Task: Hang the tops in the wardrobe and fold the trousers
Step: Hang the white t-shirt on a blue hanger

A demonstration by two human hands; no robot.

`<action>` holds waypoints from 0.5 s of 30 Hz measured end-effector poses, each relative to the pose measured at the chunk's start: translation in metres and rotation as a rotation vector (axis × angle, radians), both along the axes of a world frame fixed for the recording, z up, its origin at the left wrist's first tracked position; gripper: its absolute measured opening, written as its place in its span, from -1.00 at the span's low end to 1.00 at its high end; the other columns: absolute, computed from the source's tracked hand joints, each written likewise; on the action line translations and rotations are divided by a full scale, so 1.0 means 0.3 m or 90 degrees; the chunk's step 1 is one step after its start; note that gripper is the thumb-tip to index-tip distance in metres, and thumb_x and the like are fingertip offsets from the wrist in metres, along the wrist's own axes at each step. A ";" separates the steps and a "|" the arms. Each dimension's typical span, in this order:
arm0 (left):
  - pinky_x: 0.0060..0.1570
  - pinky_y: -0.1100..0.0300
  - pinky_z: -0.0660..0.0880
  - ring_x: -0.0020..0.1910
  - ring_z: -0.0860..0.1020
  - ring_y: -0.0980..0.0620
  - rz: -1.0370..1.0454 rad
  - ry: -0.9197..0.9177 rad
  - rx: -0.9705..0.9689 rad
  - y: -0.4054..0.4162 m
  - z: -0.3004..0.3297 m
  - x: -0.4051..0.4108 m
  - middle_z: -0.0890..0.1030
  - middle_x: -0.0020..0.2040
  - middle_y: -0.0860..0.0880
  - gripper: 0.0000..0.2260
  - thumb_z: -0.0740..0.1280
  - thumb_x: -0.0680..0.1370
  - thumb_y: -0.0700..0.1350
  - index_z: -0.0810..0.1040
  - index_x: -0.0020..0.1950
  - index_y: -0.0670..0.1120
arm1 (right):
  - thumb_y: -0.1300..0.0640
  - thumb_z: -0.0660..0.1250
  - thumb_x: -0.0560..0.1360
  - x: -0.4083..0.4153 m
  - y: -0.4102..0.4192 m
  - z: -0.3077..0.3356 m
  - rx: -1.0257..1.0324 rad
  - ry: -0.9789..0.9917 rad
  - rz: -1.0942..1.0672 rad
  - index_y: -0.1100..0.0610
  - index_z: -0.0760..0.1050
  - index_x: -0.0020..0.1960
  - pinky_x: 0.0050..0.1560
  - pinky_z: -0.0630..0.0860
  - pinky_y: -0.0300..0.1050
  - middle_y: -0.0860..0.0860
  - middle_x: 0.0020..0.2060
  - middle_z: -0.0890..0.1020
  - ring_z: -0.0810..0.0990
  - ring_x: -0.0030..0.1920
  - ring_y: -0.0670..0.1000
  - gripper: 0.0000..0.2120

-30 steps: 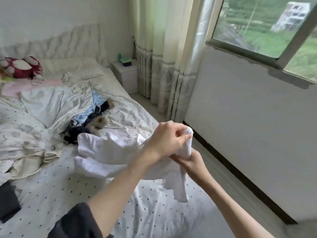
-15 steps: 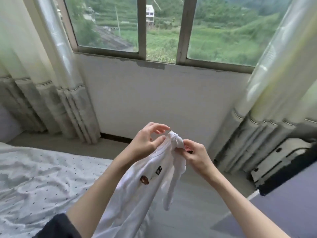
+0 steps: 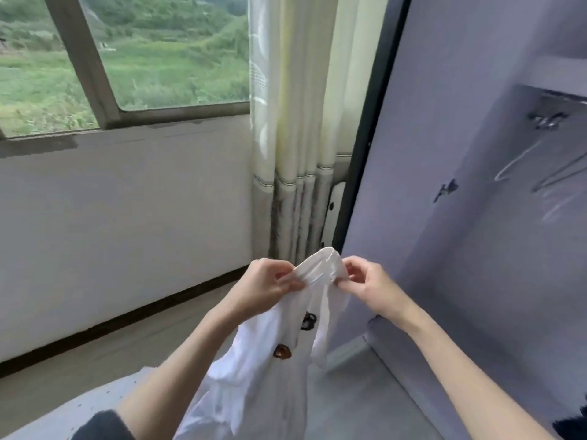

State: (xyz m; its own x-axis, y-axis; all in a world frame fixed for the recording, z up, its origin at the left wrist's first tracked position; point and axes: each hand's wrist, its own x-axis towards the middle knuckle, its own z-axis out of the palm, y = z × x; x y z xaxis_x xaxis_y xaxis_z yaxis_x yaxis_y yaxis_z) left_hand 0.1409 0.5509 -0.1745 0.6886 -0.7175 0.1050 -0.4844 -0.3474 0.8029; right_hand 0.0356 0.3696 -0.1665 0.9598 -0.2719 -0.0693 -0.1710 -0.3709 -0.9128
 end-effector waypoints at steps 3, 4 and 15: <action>-0.40 0.31 0.24 -0.43 0.27 0.15 -0.076 -0.025 0.011 -0.173 0.003 -0.047 0.36 -0.51 0.12 -0.72 0.43 0.48 -0.09 0.48 -0.41 0.03 | 0.13 0.44 0.44 -0.109 -0.086 0.007 -0.046 -0.023 -0.090 0.12 0.54 0.02 -0.15 0.43 -0.37 -0.05 -0.18 0.60 0.52 -0.20 -0.11 -0.81; -0.42 0.30 0.21 -0.43 0.24 0.13 -0.094 -0.035 0.009 -0.226 0.001 -0.063 0.32 -0.51 0.11 -0.69 0.42 0.49 -0.09 0.44 -0.44 -0.01 | 0.08 0.43 0.45 -0.139 -0.115 0.007 -0.077 -0.028 -0.115 0.08 0.54 -0.04 -0.16 0.42 -0.33 -0.11 -0.25 0.57 0.49 -0.24 -0.13 -0.87; -0.28 0.44 0.35 -0.40 0.44 0.18 -0.202 -0.068 0.030 -0.748 0.044 -0.166 0.57 -0.34 0.10 -0.92 0.42 0.47 -0.16 0.64 -0.22 -0.04 | 0.29 0.25 0.52 -0.330 -0.551 0.165 -0.143 -0.099 -0.234 0.00 0.61 -0.20 -0.05 0.43 -0.14 0.09 -0.17 0.64 0.56 -0.10 0.10 -0.73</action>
State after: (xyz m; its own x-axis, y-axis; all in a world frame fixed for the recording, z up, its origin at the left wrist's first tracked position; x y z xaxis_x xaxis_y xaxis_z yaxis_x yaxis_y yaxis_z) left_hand 0.0912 0.3264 -0.1613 0.4167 -0.9001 0.1269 -0.6554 -0.2008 0.7281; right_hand -0.0634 0.2043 -0.1169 0.7911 -0.5882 0.1680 -0.1951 -0.5029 -0.8421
